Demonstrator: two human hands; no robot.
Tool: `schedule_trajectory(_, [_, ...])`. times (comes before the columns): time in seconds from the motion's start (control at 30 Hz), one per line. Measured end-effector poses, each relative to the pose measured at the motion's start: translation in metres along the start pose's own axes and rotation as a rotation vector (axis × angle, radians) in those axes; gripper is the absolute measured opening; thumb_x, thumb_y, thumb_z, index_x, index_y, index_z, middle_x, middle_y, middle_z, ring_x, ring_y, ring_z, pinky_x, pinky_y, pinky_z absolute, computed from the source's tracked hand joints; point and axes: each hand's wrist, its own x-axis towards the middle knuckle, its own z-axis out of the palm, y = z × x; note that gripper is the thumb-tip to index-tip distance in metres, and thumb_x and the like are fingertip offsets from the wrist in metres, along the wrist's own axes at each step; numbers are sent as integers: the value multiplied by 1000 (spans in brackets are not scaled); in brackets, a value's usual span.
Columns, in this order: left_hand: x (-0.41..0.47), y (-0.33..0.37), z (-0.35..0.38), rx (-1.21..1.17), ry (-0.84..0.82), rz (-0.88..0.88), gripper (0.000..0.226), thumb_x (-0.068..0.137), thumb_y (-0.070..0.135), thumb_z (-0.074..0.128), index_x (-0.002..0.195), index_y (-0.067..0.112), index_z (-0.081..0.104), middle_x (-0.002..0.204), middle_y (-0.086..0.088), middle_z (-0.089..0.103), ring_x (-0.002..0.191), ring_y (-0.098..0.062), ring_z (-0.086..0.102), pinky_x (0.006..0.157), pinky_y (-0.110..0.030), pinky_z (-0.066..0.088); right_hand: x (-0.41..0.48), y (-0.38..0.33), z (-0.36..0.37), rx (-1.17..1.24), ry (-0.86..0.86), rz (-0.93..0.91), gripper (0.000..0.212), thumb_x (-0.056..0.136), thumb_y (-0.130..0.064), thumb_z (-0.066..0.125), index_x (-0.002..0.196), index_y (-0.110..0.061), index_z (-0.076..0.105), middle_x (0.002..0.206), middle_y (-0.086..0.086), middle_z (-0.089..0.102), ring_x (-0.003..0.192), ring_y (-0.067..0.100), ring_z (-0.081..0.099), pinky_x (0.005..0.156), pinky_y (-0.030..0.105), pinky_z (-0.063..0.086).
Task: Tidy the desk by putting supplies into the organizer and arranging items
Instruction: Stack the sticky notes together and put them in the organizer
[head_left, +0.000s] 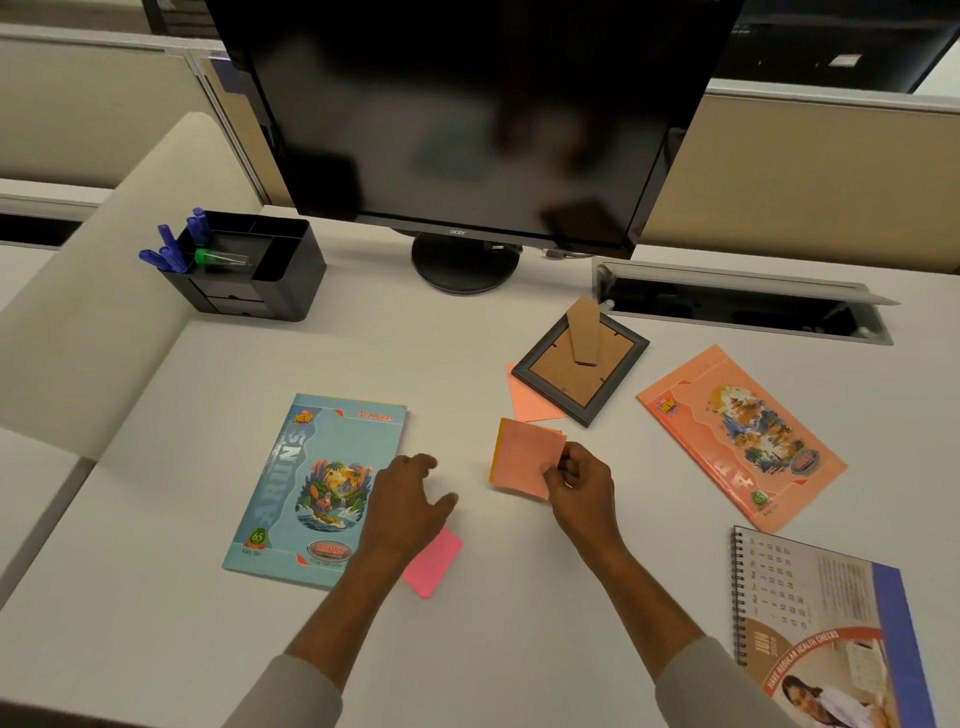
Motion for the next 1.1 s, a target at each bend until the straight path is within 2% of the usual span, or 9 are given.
schedule_trajectory(0.13, [-19, -6, -5, 162, -186, -116, 86, 68, 59, 82, 134, 15, 48, 125, -7, 53, 116, -26, 55, 94, -35, 47, 0, 1, 1, 27, -13, 17, 21, 94, -8, 63, 109, -21, 65, 104, -5, 69, 97, 11, 65, 89, 31, 55])
schedule_trajectory(0.37, [-35, -6, 5, 338, -222, -126, 83, 72, 54, 81, 132, 14, 41, 127, -7, 48, 118, -26, 50, 97, -34, 45, -2, 4, 4, 35, -22, 80, 23, 93, -9, 63, 116, -12, 66, 109, 1, 70, 101, 17, 66, 92, 36, 56])
schedule_trajectory(0.5, [-28, -8, 4, 243, -239, -164, 88, 60, 54, 88, 127, 16, 44, 123, -6, 47, 115, -25, 49, 93, -34, 49, -5, 1, 5, 58, -25, 93, 23, 92, -6, 63, 101, -28, 65, 102, -6, 71, 97, 13, 67, 90, 40, 57])
schedule_trajectory(0.57, [-24, -9, 4, 214, -248, -173, 80, 62, 52, 87, 123, 19, 48, 120, -6, 47, 114, -25, 50, 93, -36, 50, -6, 0, 4, 65, -32, 104, 27, 92, -6, 63, 92, -33, 65, 99, -9, 71, 95, 12, 67, 89, 43, 57])
schedule_trajectory(0.67, [-18, -11, 7, 177, -200, -120, 44, 83, 39, 74, 119, 19, 58, 116, -6, 50, 109, -26, 57, 93, -40, 51, -9, 0, 1, 67, -27, 125, 28, 91, -6, 62, 89, -34, 66, 97, -9, 72, 94, 13, 68, 89, 47, 57])
schedule_trajectory(0.77, [-11, -12, 8, 46, -121, -51, 21, 92, 23, 64, 113, 19, 67, 110, -3, 62, 100, -23, 63, 85, -37, 52, -9, 0, -1, 80, -24, 150, 25, 92, -7, 62, 88, -32, 65, 96, -7, 72, 94, 17, 67, 89, 53, 56])
schedule_trajectory(0.87, [-2, -2, 0, -192, -151, -38, 17, 93, 20, 65, 107, 25, 73, 100, 8, 71, 90, -13, 66, 73, -26, 47, -8, 1, -4, 120, -42, 203, 24, 93, -7, 60, 93, -31, 65, 98, -5, 73, 96, 19, 68, 91, 54, 55])
schedule_trajectory(1.0, [6, 20, -9, -539, -174, -64, 19, 90, 21, 73, 109, 22, 77, 100, 6, 77, 94, -13, 71, 81, -32, 57, -7, -3, -4, 242, -77, 292, 28, 95, -2, 55, 103, -28, 62, 104, 3, 73, 99, 23, 69, 92, 51, 56])
schedule_trajectory(1.1, [13, 38, -7, -750, -127, -100, 26, 83, 17, 81, 108, 15, 77, 96, 0, 78, 95, -17, 72, 77, -27, 57, -8, -7, -2, 375, -115, 358, 30, 98, 1, 49, 110, -23, 63, 108, 6, 74, 100, 29, 70, 88, 52, 58])
